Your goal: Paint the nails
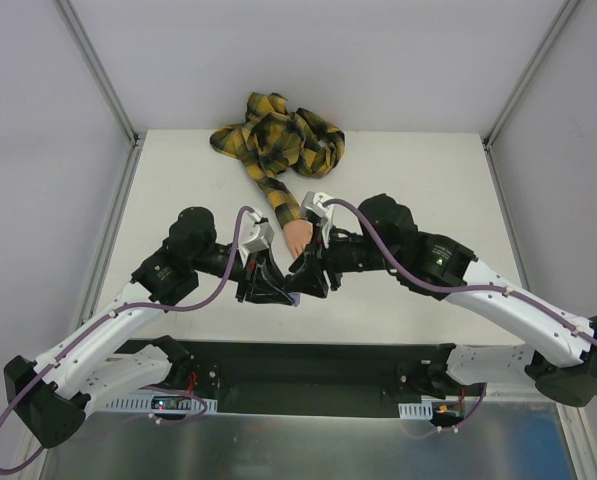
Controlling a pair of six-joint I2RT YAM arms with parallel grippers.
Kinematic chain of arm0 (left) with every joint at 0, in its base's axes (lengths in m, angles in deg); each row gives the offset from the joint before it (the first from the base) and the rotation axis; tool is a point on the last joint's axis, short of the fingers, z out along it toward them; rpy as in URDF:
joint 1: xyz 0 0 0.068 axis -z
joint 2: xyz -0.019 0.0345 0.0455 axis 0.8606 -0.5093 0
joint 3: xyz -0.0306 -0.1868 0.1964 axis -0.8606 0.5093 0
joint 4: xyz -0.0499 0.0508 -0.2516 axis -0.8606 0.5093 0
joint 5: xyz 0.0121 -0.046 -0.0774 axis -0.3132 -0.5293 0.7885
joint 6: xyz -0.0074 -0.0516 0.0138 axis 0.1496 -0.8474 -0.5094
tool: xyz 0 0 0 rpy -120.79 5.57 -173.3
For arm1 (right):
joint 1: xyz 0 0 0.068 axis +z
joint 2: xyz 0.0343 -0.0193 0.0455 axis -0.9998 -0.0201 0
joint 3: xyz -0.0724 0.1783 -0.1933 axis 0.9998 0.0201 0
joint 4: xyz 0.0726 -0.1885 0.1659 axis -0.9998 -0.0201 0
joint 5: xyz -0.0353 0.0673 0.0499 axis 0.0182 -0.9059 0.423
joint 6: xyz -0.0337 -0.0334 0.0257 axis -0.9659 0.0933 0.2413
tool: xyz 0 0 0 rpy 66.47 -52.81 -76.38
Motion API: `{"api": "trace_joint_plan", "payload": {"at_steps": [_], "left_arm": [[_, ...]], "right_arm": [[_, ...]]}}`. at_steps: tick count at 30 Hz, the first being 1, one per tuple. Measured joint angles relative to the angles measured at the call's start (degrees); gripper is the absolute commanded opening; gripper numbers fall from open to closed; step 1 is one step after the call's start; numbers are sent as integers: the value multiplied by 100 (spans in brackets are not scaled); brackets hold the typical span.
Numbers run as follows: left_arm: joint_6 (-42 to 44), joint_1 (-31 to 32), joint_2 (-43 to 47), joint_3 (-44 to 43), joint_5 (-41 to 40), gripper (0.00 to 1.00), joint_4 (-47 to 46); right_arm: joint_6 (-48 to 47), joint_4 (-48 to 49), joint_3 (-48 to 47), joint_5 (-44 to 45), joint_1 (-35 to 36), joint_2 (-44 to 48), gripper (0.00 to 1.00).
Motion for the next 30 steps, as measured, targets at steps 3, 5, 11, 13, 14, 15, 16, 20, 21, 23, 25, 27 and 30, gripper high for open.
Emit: {"api": "trace_joint_plan", "payload": {"at_steps": [3, 5, 11, 13, 14, 15, 16, 20, 21, 23, 25, 27, 30], "left_arm": [[-7, 2, 0, 0, 57, 0, -7], [-11, 2, 0, 0, 63, 0, -11], [-35, 0, 76, 0, -101, 0, 83], [-33, 0, 160, 2, -317, 0, 125], [-31, 0, 216, 2, -520, 0, 166], [-20, 0, 267, 9, -686, 0, 199], [-20, 0, 330, 31, -970, 0, 223], [55, 2, 555, 101, -2048, 0, 350], [98, 4, 584, 101, -2223, 0, 389], [160, 4, 603, 101, -2529, 0, 448], [212, 4, 588, 101, -2758, 0, 511], [251, 4, 579, 101, -2824, 0, 472], [282, 7, 577, 98, -2839, 0, 367]], "right_arm": [[2, 79, 17, -160, -13, -26, 37], [2, 138, 17, -249, -15, -48, 24], [59, 299, 26, -363, -50, -175, 0], [125, 385, 63, -157, -4, -157, 0], [149, 428, 81, 144, 116, -138, 0], [179, 435, 79, 562, 249, -131, 0], [199, 431, 66, 1504, 612, -120, 0], [490, 44, -391, 4964, 1958, -527, 0], [581, -46, -522, 5578, 2149, -693, 0], [721, -96, -654, 6321, 2330, -935, 0], [848, -98, -660, 6712, 2378, -1040, 0], [925, -116, -662, 6861, 2389, -1040, 0], [935, -118, -651, 6924, 2404, -966, 4]]}}
